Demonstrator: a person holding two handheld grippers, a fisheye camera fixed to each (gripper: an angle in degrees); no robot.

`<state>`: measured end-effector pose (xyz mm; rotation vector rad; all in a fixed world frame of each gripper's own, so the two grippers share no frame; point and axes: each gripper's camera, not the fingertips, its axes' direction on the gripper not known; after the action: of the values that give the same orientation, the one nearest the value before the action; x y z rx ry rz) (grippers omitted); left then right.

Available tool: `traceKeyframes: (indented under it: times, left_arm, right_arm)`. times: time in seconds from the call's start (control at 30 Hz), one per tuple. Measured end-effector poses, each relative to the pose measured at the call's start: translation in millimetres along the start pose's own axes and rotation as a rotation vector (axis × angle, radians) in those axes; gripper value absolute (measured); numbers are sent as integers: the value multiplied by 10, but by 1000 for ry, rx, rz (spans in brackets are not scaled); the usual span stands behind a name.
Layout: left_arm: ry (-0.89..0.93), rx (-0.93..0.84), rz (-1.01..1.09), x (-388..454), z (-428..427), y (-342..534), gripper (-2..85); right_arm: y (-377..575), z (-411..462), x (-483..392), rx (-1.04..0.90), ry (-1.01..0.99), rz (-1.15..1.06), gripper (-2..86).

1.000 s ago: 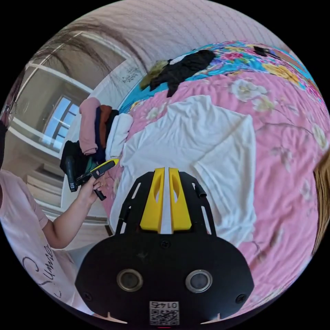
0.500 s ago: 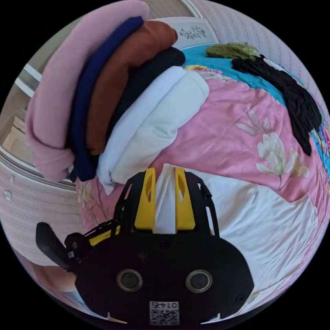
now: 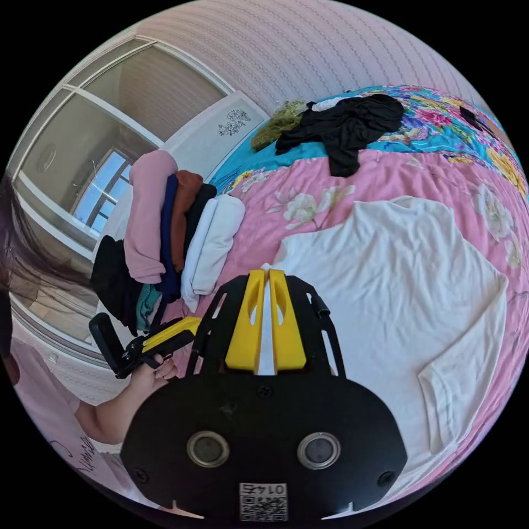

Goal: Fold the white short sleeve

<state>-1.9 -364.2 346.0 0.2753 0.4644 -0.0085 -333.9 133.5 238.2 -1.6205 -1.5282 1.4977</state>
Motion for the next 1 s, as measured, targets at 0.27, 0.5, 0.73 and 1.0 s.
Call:
traceKeyframes:
  times: [0.27, 0.5, 0.73, 1.0]
  left_arm:
    - [75, -167, -52, 37, 127, 55, 41]
    - [-10, -188, 64, -63, 191, -494, 35]
    - [54, -193, -40, -394, 906, -1218, 80]
    - [37, -375, -46, -459, 1379, -1374, 12]
  right_arm:
    - [343, -90, 496, -148, 73, 76, 48]
    - [561, -816, 789, -82, 166, 92, 61]
    - [383, -1433, 1362, 7, 460, 94, 95]
    - [281, -1241, 1983, -112, 279, 270, 26]
